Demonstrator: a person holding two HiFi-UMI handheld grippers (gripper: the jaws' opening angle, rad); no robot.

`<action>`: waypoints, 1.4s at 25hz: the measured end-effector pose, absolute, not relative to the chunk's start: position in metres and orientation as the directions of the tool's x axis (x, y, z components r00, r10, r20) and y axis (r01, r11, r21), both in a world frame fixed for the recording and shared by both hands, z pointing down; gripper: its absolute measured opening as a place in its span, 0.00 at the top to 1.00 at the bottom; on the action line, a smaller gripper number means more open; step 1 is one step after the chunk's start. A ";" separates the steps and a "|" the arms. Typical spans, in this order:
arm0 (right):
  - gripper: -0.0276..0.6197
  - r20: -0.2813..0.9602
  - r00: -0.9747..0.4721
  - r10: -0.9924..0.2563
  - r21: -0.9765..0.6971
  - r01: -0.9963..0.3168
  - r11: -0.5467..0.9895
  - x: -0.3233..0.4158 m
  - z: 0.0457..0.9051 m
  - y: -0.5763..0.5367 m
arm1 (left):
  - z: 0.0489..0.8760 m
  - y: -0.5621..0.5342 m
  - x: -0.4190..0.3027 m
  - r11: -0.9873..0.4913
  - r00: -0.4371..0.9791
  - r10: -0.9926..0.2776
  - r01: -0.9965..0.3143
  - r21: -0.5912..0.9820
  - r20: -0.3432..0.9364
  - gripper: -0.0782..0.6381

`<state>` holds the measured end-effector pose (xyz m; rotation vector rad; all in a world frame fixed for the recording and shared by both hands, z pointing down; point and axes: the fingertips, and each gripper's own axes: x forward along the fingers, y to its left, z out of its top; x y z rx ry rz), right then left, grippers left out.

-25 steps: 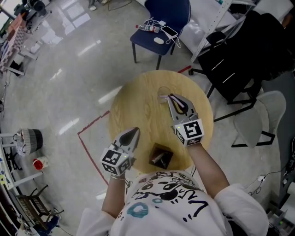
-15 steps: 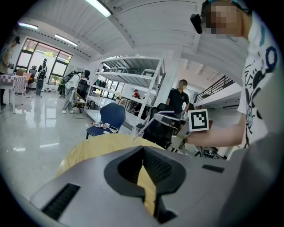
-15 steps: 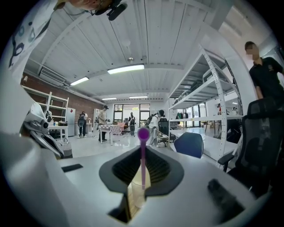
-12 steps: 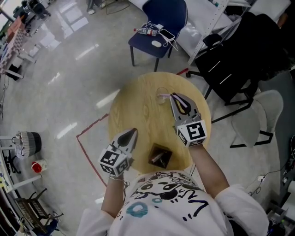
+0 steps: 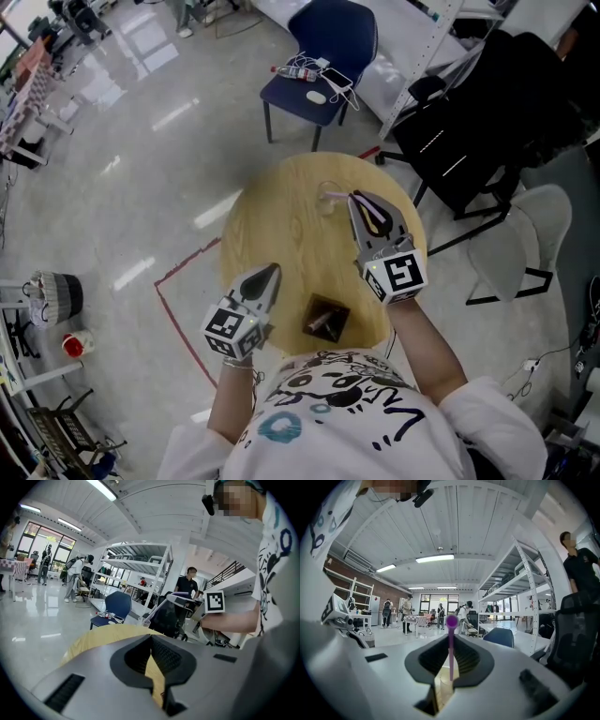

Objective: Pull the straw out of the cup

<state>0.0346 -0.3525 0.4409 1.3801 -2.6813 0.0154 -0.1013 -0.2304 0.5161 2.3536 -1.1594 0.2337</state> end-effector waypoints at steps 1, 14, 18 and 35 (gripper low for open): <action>0.89 0.111 -0.576 -0.810 0.050 -0.811 0.583 0.035 0.438 -0.352 | 0.516 -0.230 -0.101 -0.511 0.622 -0.695 -0.780 0.361 0.361 0.87; 0.89 0.051 -0.555 -0.830 0.067 -0.828 0.557 0.052 0.404 -0.330 | 0.497 -0.225 -0.091 -0.562 0.639 -0.690 -0.769 0.305 0.340 0.87; 0.89 0.052 -0.545 -0.837 0.076 -0.833 0.548 0.061 0.402 -0.319 | 0.490 -0.227 -0.083 -0.585 0.655 -0.684 -0.755 0.295 0.322 0.87; 0.89 0.134 -0.548 -0.826 0.034 -0.830 0.557 0.081 0.433 -0.276 | 0.479 -0.242 -0.053 -0.654 0.687 -0.659 -0.725 0.217 0.306 0.87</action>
